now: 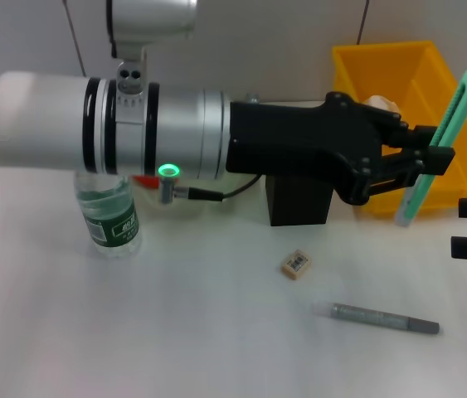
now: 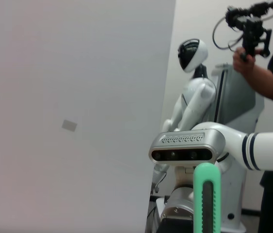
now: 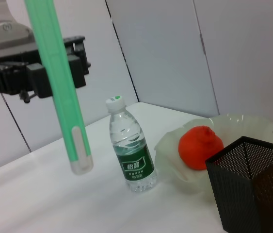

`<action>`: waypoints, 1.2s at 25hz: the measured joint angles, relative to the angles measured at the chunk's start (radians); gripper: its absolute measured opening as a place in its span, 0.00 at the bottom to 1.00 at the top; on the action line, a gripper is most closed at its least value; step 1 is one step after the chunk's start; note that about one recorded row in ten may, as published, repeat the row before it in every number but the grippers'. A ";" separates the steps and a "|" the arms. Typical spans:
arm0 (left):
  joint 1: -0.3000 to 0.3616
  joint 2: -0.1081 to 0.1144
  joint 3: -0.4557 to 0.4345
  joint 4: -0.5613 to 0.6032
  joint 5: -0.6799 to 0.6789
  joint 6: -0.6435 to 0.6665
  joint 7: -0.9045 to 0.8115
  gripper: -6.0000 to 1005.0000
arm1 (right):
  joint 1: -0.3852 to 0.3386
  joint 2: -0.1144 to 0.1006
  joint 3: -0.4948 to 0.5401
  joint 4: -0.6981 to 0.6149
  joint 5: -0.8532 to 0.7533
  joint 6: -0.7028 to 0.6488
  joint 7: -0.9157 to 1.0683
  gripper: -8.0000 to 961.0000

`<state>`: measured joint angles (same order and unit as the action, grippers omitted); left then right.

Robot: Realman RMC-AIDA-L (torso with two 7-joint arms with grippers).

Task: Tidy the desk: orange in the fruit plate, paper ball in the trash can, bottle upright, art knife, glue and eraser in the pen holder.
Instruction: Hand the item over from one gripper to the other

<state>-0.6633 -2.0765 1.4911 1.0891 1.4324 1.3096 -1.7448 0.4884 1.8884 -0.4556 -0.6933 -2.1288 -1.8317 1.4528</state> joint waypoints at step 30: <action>0.113 0.005 -0.105 -0.220 -0.247 0.095 -0.362 0.26 | -0.034 0.098 0.026 0.082 0.132 0.042 -0.433 0.86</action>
<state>-0.5507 -2.0718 1.3858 0.8693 1.1854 1.4048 -2.1067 0.4543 1.9863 -0.4297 -0.6116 -1.9968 -1.7896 1.0202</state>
